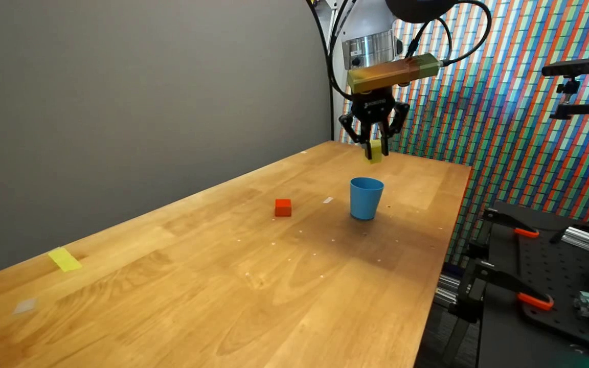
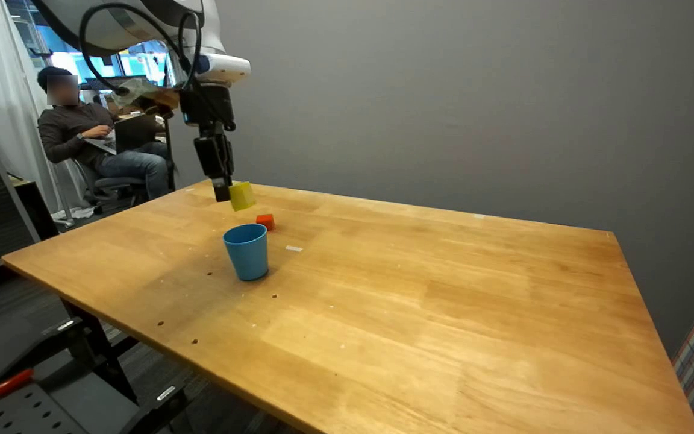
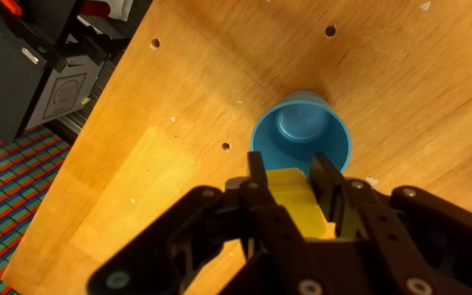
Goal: Put the yellow cube in the cup
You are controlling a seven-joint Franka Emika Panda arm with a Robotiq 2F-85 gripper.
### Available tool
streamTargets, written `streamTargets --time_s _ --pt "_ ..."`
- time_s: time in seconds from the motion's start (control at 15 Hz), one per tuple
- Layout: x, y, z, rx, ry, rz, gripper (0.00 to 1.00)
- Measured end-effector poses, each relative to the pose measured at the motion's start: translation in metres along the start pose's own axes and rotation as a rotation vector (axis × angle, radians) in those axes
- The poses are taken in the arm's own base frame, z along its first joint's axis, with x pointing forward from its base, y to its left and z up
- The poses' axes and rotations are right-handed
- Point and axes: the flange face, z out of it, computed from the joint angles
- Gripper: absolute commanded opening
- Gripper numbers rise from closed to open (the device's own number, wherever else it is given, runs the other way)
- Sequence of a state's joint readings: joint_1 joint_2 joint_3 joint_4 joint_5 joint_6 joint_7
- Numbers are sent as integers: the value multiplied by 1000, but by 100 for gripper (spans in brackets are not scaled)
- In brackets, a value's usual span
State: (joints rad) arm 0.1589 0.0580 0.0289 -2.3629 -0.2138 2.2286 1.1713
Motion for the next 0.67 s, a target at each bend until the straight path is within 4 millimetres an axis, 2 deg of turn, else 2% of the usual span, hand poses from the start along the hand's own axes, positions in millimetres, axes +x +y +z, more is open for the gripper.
streamTargets --time_s 0.07,0.13,0.2,0.27,0.6,0.67 --pt "0 -1 2 3 -10 5 15" --pt "0 -2 4 8 -19 6 22" --pt "0 -4 7 11 -28 5 58" --pt "-1 -6 10 15 -36 5 58" --pt "1 -16 16 26 -49 -1 97" --pt "1 -17 16 25 -49 -1 100"
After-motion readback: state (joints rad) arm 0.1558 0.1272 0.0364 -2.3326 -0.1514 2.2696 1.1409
